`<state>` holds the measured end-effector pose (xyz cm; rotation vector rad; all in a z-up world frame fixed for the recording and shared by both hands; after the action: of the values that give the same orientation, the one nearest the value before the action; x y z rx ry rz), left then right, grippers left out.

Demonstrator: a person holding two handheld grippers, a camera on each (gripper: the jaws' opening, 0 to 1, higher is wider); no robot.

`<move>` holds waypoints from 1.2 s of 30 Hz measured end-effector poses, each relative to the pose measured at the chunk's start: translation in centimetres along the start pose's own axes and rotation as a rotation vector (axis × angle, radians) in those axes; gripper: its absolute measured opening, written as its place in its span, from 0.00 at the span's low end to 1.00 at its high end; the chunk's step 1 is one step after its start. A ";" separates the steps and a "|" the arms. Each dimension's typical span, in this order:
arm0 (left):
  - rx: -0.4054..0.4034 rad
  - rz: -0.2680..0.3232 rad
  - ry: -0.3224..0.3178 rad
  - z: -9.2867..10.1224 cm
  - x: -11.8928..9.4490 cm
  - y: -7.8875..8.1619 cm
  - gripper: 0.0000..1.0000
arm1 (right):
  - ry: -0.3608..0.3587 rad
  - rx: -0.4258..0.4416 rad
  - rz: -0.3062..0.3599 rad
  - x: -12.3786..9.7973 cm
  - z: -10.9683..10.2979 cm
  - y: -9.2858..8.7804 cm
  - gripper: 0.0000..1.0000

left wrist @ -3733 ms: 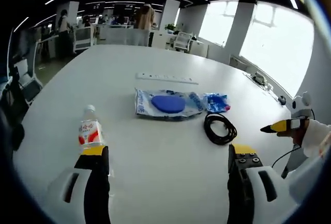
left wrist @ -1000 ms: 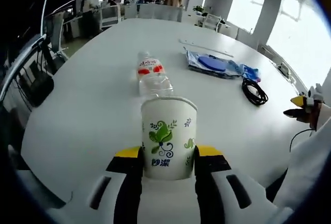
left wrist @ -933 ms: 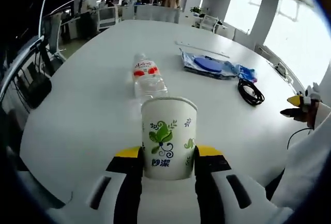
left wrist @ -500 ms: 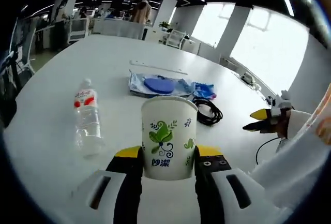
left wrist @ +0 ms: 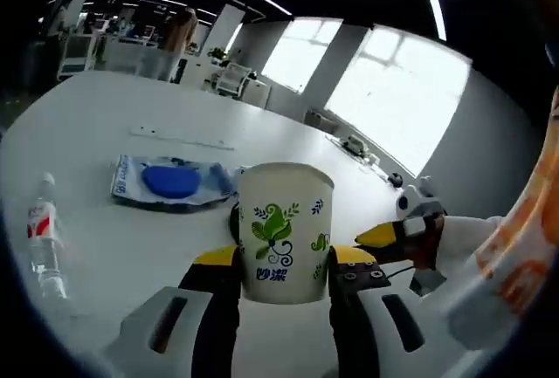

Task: Arrange the tabletop items into an orderly group along one side of the table until the central work area is clear of visible clutter.

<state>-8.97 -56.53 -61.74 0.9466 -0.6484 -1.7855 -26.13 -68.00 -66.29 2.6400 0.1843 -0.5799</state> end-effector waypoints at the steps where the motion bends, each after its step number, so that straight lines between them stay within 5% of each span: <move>1: -0.026 0.020 -0.014 0.3 0.1 0.1 0.38 | 0.019 -0.011 0.001 0.1 -0.3 0.0 0.58; 4: -0.092 0.060 -0.081 1.5 0.3 0.2 0.38 | 0.108 -0.044 0.040 0.6 -1.9 0.6 0.57; 9: -0.083 0.038 -0.121 2.5 0.5 -0.2 0.38 | 0.271 -0.023 0.115 0.9 -4.4 1.7 0.57; 12: -0.087 0.034 -0.129 2.6 0.6 -0.3 0.38 | 0.306 -0.034 0.115 1.0 -5.1 1.8 0.57; 23: -0.006 -0.019 -0.171 3.8 1.5 -0.7 0.38 | 0.348 -0.110 0.026 2.1 -6.7 0.5 0.55; 29: 0.093 -0.108 -0.187 4.4 1.9 -1.9 0.39 | 0.379 -0.121 -0.021 2.4 -7.4 -0.3 0.39; 36: 0.131 -0.127 -0.165 4.0 1.9 -2.1 0.39 | 0.324 -0.187 -0.043 2.5 -7.2 -0.4 0.38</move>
<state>-13.81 -57.41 -61.70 0.9518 -0.8337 -1.9676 -21.25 -64.35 -61.62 2.5344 0.3731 -0.1348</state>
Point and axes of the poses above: the point that each gripper's makers call its tool centre point, and the gripper's own axes: x roughly forward along the fingers, z roughly to its right, y roughly out of its top, the point moved 6 cm from there along -x, roughly backward along the fingers, and after that the axes turned 1 degree about y, right-handed, at the moved point
